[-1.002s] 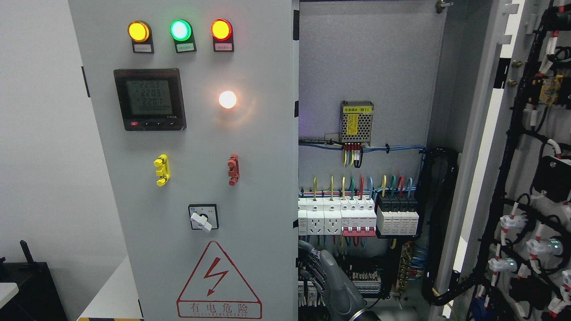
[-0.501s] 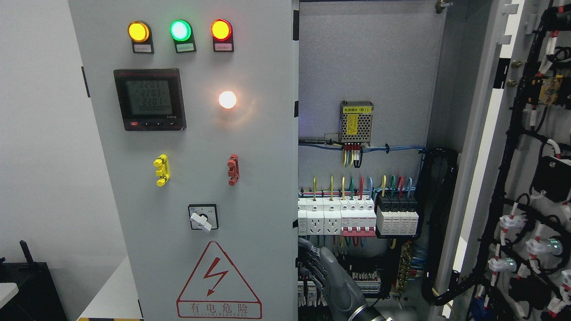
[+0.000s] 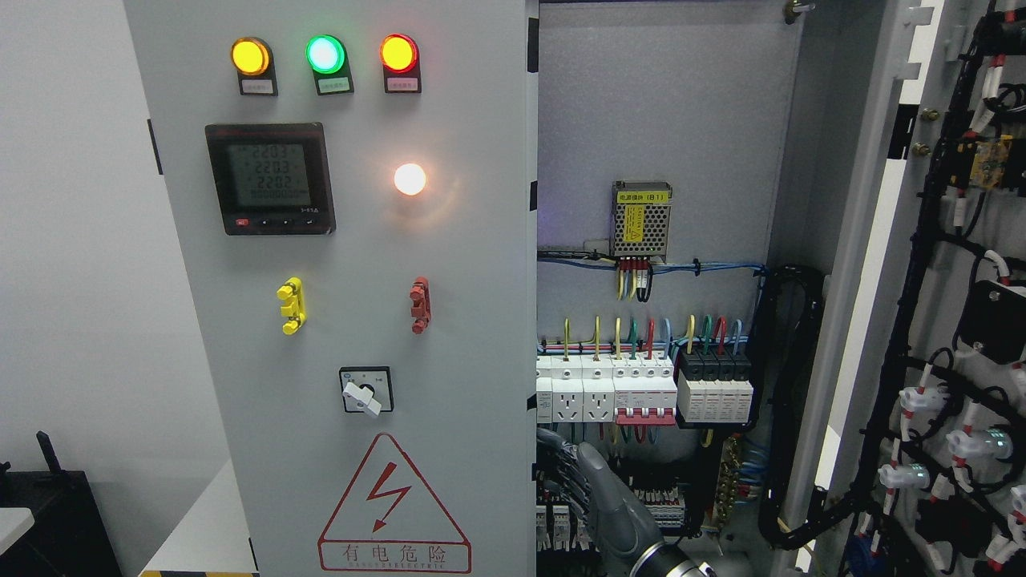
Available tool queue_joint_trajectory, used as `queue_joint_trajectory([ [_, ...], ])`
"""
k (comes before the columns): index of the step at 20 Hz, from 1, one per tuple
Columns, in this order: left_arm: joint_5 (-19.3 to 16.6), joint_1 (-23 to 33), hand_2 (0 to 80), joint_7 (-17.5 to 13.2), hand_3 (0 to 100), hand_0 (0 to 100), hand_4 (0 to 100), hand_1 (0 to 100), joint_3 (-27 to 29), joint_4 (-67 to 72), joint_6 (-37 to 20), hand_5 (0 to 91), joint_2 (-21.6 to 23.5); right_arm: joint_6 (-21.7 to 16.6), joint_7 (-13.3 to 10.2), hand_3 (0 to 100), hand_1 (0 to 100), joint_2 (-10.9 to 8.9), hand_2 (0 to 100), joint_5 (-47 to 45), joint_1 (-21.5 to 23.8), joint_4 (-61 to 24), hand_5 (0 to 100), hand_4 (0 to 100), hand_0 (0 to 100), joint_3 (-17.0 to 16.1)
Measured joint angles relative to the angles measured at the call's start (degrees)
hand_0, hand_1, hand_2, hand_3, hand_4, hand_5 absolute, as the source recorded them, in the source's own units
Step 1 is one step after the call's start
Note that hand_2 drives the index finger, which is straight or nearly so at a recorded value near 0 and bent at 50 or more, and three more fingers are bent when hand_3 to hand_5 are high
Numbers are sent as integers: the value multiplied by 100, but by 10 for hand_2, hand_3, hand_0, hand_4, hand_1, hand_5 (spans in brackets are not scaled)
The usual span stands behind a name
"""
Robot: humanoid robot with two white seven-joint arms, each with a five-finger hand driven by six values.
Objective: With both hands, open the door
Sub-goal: 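Hook the right hand fingers behind the grey door's free edge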
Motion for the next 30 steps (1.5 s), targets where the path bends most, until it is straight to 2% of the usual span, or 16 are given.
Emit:
queue_joint_trajectory([
  [27, 0, 0, 0, 0, 0, 0, 32, 0, 0, 0, -20, 0, 0, 82, 212, 0, 0, -76, 0, -511, -276, 176, 0, 0, 0, 56],
  [30, 0, 0, 0, 0, 0, 0, 32, 0, 0, 0, -20, 0, 0, 83, 313, 0, 0, -76, 0, -528, -292, 175, 0, 0, 0, 70],
])
